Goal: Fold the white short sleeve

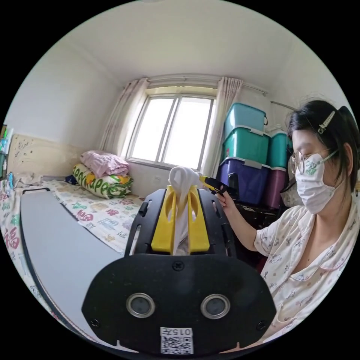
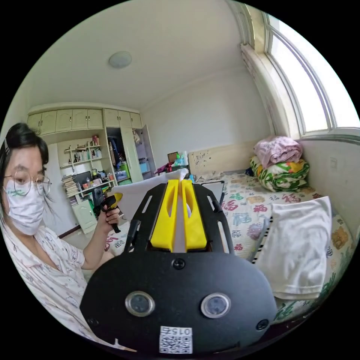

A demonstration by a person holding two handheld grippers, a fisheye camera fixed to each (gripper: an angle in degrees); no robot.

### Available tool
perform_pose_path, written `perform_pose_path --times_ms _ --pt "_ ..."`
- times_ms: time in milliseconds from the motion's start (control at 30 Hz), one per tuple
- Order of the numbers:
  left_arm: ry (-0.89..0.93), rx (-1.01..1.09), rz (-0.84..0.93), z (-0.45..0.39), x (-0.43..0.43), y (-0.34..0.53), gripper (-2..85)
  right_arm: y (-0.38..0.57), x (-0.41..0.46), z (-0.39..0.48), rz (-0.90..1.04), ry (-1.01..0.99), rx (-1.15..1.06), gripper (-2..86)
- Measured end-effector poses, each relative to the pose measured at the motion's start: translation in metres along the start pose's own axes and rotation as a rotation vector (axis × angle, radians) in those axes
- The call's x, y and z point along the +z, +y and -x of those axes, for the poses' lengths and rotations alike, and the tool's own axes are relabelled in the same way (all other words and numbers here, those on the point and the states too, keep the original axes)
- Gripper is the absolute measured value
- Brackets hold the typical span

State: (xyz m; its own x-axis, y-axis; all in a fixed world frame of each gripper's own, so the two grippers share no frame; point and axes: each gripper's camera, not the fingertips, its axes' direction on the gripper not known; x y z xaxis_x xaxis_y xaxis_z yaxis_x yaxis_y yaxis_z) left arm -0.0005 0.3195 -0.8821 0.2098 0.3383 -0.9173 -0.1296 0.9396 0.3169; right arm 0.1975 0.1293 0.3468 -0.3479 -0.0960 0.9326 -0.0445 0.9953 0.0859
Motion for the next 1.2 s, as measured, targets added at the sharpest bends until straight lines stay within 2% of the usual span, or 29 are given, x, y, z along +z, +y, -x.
perform_pose_path --times_ms 67,267,367,500,600,700,833,933,967,1000,1067,1200 --pt "0.072 0.018 0.005 -0.019 0.012 0.046 3.7 0.023 -0.065 0.015 -0.060 0.087 -0.043 0.0" --pt "0.289 0.048 0.065 -0.050 0.034 0.142 3.9 0.100 -0.178 0.033 -0.187 0.243 -0.049 0.2" --pt "0.378 0.055 0.091 -0.047 0.047 0.160 4.0 0.123 -0.208 0.032 -0.248 0.317 -0.053 0.2" --pt "0.361 0.050 0.117 -0.017 0.080 0.153 3.9 0.114 -0.200 0.017 -0.249 0.483 -0.119 0.1" --pt "0.334 0.007 0.118 0.038 0.130 0.130 3.9 0.079 -0.160 -0.034 -0.218 0.606 -0.150 0.1" --pt "0.270 -0.053 0.156 0.123 0.212 0.101 4.2 0.030 -0.096 -0.131 -0.154 0.694 -0.114 0.2" --pt "0.040 -0.152 0.274 0.282 0.376 0.097 4.7 -0.018 0.034 -0.338 0.025 0.769 0.088 0.3" --pt "-0.086 -0.271 0.436 0.396 0.503 0.129 4.7 -0.001 0.147 -0.501 0.278 0.891 0.242 0.3" --pt "-0.094 -0.303 0.474 0.433 0.538 0.143 4.7 0.018 0.191 -0.551 0.406 0.973 0.237 0.4" --pt "-0.089 -0.312 0.482 0.449 0.551 0.148 4.7 0.028 0.208 -0.569 0.452 1.015 0.229 0.4" --pt "0.002 -0.385 0.440 0.512 0.582 0.159 4.8 0.064 0.252 -0.613 0.487 1.139 0.139 0.4" --pt "0.128 -0.467 0.380 0.575 0.619 0.167 4.9 0.108 0.301 -0.659 0.545 1.301 -0.018 0.4"
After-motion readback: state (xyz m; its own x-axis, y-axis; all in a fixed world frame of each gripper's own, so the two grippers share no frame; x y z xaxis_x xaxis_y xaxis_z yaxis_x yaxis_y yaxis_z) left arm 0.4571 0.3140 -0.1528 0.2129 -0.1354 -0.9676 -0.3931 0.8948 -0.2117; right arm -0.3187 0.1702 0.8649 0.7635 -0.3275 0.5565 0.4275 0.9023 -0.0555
